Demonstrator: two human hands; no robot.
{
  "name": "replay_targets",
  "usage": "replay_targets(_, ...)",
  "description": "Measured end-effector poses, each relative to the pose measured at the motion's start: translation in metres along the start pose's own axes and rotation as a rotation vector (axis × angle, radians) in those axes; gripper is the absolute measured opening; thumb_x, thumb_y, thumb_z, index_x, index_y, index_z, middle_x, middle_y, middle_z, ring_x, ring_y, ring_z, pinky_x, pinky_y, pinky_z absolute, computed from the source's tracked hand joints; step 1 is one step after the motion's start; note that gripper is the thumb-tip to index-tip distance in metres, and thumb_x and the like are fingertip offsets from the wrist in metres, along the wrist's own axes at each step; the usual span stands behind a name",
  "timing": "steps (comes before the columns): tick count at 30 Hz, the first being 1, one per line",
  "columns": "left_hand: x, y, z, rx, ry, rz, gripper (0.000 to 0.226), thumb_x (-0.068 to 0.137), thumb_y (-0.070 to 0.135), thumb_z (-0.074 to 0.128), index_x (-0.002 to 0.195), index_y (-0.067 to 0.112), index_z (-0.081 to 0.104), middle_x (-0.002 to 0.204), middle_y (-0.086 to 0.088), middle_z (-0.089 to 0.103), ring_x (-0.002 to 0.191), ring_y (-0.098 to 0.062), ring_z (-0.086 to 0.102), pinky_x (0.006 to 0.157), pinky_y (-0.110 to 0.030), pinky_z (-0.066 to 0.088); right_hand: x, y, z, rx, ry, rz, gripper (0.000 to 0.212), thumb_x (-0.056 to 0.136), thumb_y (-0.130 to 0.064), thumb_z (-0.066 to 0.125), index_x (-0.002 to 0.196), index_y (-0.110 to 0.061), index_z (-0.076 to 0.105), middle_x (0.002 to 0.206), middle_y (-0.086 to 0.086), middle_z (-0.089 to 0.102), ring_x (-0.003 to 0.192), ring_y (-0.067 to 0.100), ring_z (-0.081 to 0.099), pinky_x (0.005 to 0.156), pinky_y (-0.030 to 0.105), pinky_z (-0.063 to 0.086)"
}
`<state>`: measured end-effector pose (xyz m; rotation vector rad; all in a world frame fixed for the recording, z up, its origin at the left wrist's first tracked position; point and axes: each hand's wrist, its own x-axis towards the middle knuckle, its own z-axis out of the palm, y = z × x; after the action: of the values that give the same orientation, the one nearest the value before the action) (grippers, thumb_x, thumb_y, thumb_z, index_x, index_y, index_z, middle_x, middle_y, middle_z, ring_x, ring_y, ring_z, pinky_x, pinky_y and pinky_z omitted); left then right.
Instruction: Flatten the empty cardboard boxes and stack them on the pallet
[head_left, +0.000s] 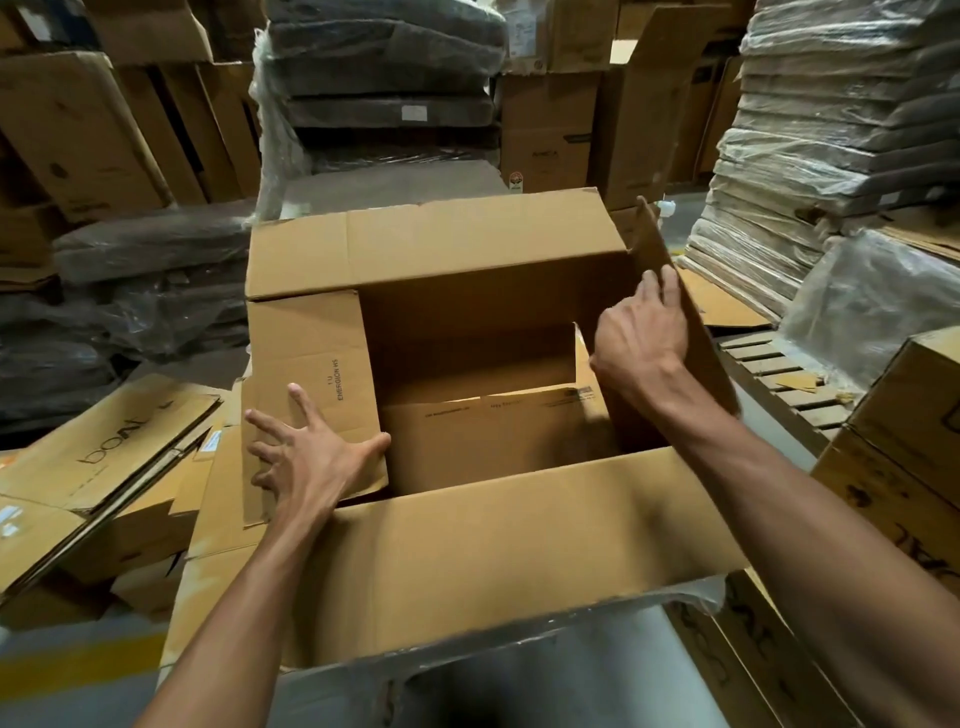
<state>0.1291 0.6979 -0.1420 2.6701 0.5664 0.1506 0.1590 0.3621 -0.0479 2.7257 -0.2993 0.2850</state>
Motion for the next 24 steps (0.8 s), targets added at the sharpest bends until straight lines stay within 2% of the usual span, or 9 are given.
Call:
replay_targets(2,0.0,-0.001,0.001,-0.003,0.007,-0.001,0.133,0.07,0.076,0.073,0.16,0.03,-0.013,0.161,-0.028,-0.025,0.145,-0.062,0.006,0.11,-0.074,0.025,0.0,0.021,0.021,0.031,-0.018,0.062,0.075,0.097,-0.046,0.057,0.151,0.001,0.039,0.163,0.026,0.026,0.156,0.036,0.01,0.125,0.052,-0.005)
replay_targets(4,-0.001,-0.001,0.002,-0.006,0.009,0.003,0.133,0.071,0.075,0.074,0.16,0.029,-0.013,0.161,-0.028,-0.025,0.145,-0.062,0.005,0.11,-0.074,0.024,-0.005,0.034,0.048,0.096,-0.008,0.099,0.087,0.094,-0.043,0.06,0.159,-0.001,0.019,0.168,0.023,0.01,0.157,0.035,0.0,0.125,0.054,-0.005)
replay_targets(9,-0.002,0.0,0.004,-0.01,0.02,-0.005,0.133,0.071,0.074,0.074,0.16,0.029,-0.014,0.161,-0.028,-0.026,0.145,-0.062,0.004,0.11,-0.075,0.022,-0.032,0.036,0.108,0.364,-0.04,0.169,0.094,0.091,-0.025,0.059,0.162,-0.006,0.0,0.17,0.018,-0.003,0.155,0.041,-0.004,0.124,0.059,0.005)
replay_targets(12,-0.002,0.0,0.005,-0.008,0.017,-0.006,0.134,0.071,0.074,0.074,0.16,0.029,-0.014,0.161,-0.027,-0.027,0.145,-0.062,0.004,0.11,-0.075,0.022,-0.049,0.027,0.131,0.585,-0.103,0.224,0.101,0.089,-0.017,0.062,0.162,-0.014,-0.009,0.171,0.01,-0.008,0.155,0.044,0.001,0.117,0.068,0.018)
replay_targets(14,-0.003,0.0,0.006,-0.007,0.016,-0.01,0.134,0.071,0.075,0.074,0.16,0.029,-0.015,0.161,-0.027,-0.027,0.145,-0.062,0.004,0.11,-0.075,0.021,-0.051,0.023,0.139,0.741,-0.131,0.251,0.108,0.088,-0.006,0.065,0.162,-0.021,-0.012,0.171,0.005,-0.009,0.155,0.043,0.004,0.112,0.068,0.03)
replay_targets(16,-0.005,0.002,0.006,-0.007,0.014,-0.011,0.134,0.071,0.075,0.074,0.16,0.029,-0.015,0.161,-0.027,-0.028,0.145,-0.062,0.003,0.11,-0.075,0.021,-0.048,0.024,0.142,0.822,-0.123,0.256,0.113,0.086,0.003,0.068,0.162,-0.025,-0.011,0.171,0.003,-0.006,0.154,0.044,0.009,0.11,0.062,0.038)
replay_targets(19,-0.007,0.007,0.004,-0.022,0.001,-0.013,0.133,0.072,0.074,0.073,0.16,0.03,-0.015,0.161,-0.026,-0.028,0.146,-0.061,0.002,0.111,-0.074,0.02,-0.032,0.033,0.141,0.843,-0.09,0.218,0.11,0.086,0.006,0.069,0.164,-0.024,-0.003,0.171,0.005,0.003,0.151,0.043,0.022,0.112,0.056,0.039)
replay_targets(22,-0.007,0.011,-0.001,-0.06,-0.011,-0.027,0.131,0.072,0.074,0.073,0.16,0.031,-0.014,0.163,-0.025,-0.024,0.147,-0.06,0.004,0.112,-0.074,0.021,-0.013,0.043,0.134,0.889,-0.122,0.175,0.101,0.087,0.009,0.062,0.164,-0.021,0.003,0.171,0.007,0.009,0.149,0.038,0.028,0.117,0.048,0.033)
replay_targets(24,-0.004,0.011,-0.007,-0.109,-0.022,-0.03,0.13,0.072,0.075,0.073,0.16,0.032,-0.012,0.164,-0.024,-0.02,0.147,-0.059,0.005,0.111,-0.074,0.021,-0.006,0.048,0.131,0.898,-0.135,0.164,0.092,0.089,0.005,0.057,0.164,-0.019,0.009,0.17,0.006,0.014,0.147,0.038,0.033,0.116,0.048,0.035)
